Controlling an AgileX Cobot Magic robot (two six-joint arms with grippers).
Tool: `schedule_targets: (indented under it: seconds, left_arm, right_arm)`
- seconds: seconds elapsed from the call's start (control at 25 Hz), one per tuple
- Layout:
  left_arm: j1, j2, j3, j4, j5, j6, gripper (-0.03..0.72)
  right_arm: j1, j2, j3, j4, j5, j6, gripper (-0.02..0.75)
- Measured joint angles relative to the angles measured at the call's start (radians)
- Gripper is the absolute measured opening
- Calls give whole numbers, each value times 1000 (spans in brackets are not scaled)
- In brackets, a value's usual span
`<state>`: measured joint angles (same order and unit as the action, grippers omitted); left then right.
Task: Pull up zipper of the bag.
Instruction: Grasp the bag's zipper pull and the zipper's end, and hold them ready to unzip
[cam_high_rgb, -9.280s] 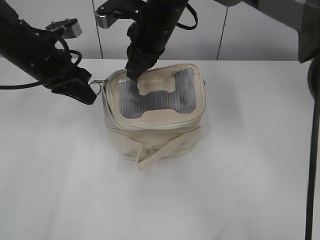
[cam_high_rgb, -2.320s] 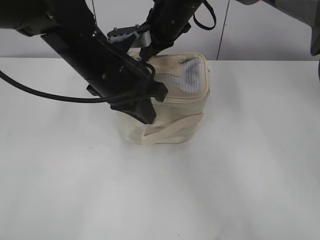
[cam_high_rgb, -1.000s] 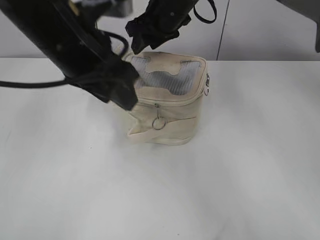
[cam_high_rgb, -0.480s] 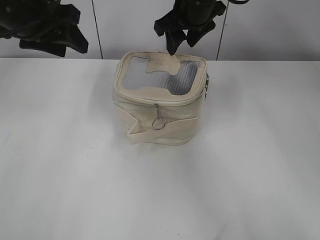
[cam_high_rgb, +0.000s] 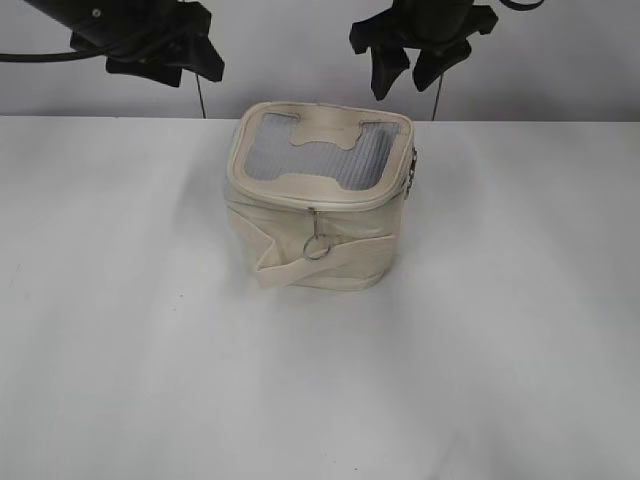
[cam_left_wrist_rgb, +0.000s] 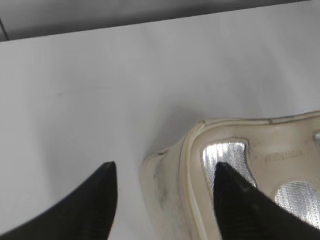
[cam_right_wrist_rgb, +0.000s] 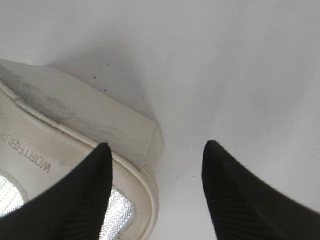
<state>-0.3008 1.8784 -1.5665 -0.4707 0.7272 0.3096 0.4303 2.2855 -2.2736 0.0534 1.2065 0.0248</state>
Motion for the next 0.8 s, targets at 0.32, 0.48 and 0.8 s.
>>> schedule_targets:
  seconds: [0.32,0.48,0.8]
  left_arm:
    - [1,195,-264,-72,239,98,465]
    - [1,282,-398,-75,342,114,465]
    - [1,416,-570,-71,477,147,465]
  right_arm:
    - [-41,-1,0,21,3,1,459]
    - [-46,-1,0,21,4,1,459]
    - [-51,-1,0,22,5,2,459]
